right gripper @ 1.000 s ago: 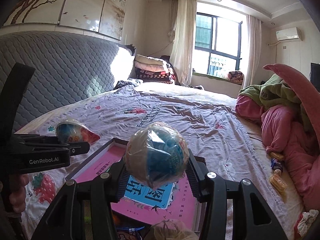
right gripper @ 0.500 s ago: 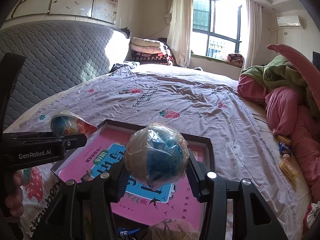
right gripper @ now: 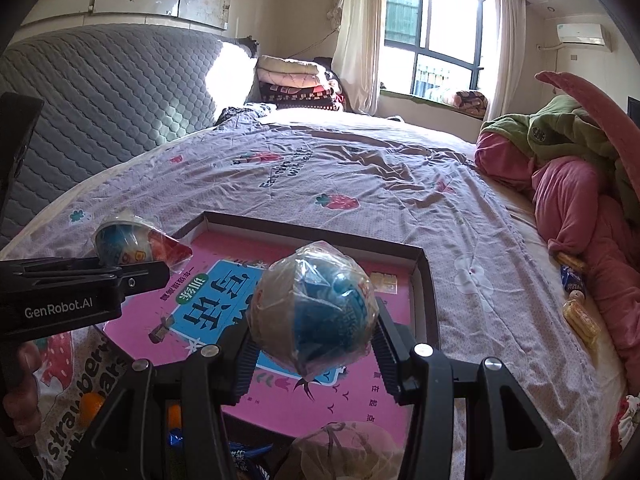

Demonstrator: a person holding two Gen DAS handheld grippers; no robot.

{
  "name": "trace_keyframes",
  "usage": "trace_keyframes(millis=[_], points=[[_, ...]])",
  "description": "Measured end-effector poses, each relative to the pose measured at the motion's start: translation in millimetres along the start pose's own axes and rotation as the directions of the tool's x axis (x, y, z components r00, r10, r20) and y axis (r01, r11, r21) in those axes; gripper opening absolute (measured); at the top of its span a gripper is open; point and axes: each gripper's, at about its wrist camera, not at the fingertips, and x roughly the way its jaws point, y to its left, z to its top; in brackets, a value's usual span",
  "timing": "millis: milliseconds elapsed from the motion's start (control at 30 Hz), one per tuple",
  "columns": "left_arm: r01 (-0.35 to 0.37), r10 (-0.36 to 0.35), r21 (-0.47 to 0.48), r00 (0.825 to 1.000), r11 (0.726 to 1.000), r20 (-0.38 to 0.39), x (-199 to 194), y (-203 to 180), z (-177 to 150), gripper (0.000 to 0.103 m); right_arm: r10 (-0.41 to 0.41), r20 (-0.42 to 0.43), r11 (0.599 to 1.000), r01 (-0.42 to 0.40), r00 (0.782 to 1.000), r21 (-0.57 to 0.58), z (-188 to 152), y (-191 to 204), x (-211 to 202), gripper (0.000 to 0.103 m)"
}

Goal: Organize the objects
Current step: 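Carry the wrapped ball with the right tool over the pink book tray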

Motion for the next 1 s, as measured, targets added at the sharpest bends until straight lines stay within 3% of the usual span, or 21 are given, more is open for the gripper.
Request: trace_keyframes(millis=[1000], points=[[-0.023,0.025,0.018,0.996,1.000,-0.087,34,-4,-13,0.051,-0.039,-0.127,0.999,0.039,0.991,-0.004,-12,1,29,0.051]])
